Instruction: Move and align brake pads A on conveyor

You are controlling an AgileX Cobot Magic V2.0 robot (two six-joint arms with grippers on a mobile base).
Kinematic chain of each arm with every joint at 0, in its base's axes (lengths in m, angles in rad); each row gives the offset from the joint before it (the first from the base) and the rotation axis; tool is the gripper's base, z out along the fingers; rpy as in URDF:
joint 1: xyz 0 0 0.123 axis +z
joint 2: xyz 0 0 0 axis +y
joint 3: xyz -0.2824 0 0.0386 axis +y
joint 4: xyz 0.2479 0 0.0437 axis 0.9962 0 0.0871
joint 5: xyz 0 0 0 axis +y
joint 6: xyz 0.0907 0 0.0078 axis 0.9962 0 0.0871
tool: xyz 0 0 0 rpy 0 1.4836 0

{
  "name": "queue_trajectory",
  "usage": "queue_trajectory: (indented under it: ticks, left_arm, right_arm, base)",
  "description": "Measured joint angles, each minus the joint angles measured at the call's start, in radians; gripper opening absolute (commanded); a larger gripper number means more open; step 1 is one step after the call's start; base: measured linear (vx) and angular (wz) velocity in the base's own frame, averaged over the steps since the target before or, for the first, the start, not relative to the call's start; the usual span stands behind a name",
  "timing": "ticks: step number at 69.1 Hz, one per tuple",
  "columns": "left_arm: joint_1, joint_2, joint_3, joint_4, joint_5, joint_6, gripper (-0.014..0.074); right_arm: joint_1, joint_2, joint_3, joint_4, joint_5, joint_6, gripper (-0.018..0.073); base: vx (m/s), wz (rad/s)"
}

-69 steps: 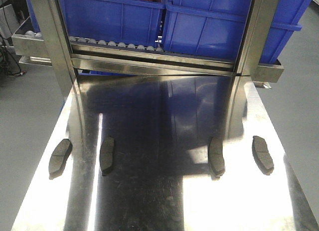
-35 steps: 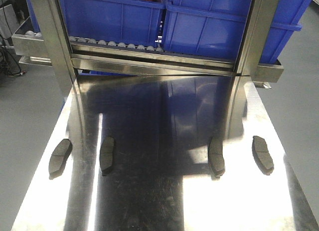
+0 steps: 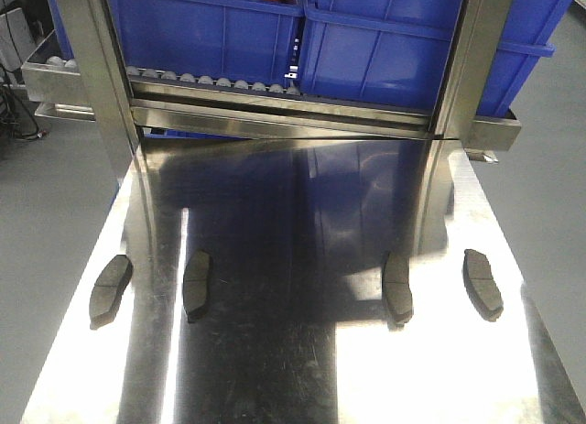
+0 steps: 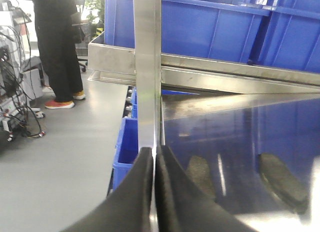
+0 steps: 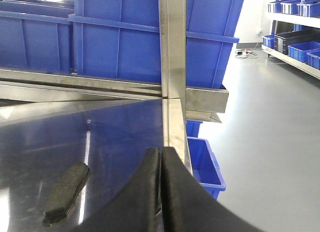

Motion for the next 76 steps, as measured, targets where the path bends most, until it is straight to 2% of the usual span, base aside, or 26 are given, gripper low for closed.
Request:
queue_trajectory:
  ticks: [10,22,31,37,50,58,76]
  left_arm:
    - [0.000,0.000,-0.007,-0.032,-0.020,-0.012,-0.0006]
    - [0.000,0.068,-0.164,-0.040,-0.002,-0.013,-0.0006]
    - [0.000,0.225,-0.297,-0.032,0.095,-0.013,-0.0006]
    - [0.000,0.353,-0.389,-0.032,0.201,-0.011,-0.0006]
    - [0.000,0.559,-0.500,-0.050,0.389,-0.008,-0.0006]
    - [0.000,0.623,-0.502,-0.057,0.437,-0.008,-0.0006]
    - [0.000,0.649,-0.511,-0.058,0.452,-0.008,0.0020]
  right_arm:
    - [0.000,0.000,0.000,0.000,0.000,0.000,-0.0010]
    - [0.000,0.000,0.000,0.000,0.000,0.000,-0.0010]
    - [0.000,0.000,0.000,0.000,0.000,0.000,-0.0010]
    - [0.000,0.000,0.000,0.000,0.000,0.000,-0.0010]
    - [0.000,0.000,0.000,0.000,0.000,0.000,-0.0010]
    - [0.000,0.000,0.000,0.000,0.000,0.000,-0.0010]
    - [0.000,0.000,0.000,0.000,0.000,0.000,-0.0010]
  base:
    - [0.00,0.00]
    - [0.00,0.00]
    - [0.00,0.00]
    - [0.00,0.00]
    - [0.00,0.00]
    - [0.00,0.00]
    - [0.00,0.00]
